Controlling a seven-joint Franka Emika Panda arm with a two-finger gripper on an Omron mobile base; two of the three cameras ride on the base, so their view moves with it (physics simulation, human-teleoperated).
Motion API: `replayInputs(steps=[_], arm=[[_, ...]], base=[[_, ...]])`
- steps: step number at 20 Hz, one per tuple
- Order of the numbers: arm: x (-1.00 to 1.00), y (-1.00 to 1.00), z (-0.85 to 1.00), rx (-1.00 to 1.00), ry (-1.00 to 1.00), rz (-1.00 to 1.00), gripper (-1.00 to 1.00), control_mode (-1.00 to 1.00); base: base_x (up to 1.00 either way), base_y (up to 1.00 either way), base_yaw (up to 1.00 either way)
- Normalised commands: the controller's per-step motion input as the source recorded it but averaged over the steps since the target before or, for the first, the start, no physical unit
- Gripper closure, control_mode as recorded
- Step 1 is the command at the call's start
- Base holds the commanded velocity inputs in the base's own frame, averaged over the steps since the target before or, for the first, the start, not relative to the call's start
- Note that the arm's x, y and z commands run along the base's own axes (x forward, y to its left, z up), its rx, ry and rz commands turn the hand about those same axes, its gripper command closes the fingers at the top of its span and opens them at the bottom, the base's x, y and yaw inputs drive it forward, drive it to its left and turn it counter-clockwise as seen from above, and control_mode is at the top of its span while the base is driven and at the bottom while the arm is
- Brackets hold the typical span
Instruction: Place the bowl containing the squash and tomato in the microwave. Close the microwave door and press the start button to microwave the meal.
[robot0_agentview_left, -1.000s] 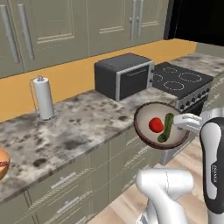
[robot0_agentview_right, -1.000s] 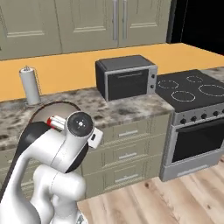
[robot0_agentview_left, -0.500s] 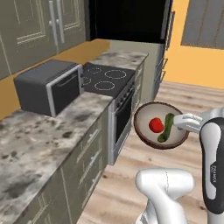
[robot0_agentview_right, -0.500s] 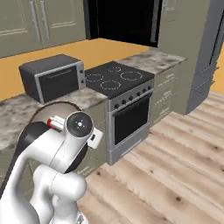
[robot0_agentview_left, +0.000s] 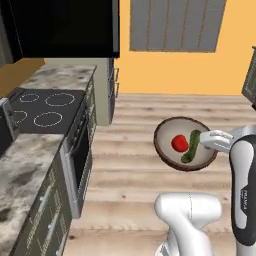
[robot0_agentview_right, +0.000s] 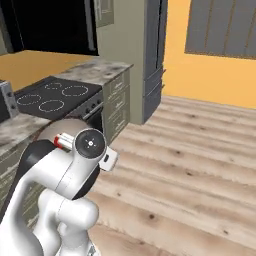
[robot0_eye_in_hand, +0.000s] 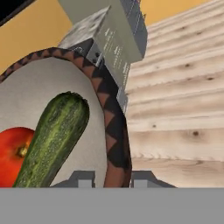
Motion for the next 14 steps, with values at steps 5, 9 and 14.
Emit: replayInputs(steps=[5,9,14], arm=[[0.0,0.0,0.0,0.0,0.0,0.0,1.0,1.0],[0.0,0.0,0.0,0.0,0.0,0.0,1.0,1.0],[0.0,0.0,0.0,0.0,0.0,0.0,1.0,1.0]], base=[[0.98,-0.64,-0.3],[0.88,-0.73,0.11],[0.86,-0.65,0.42]])
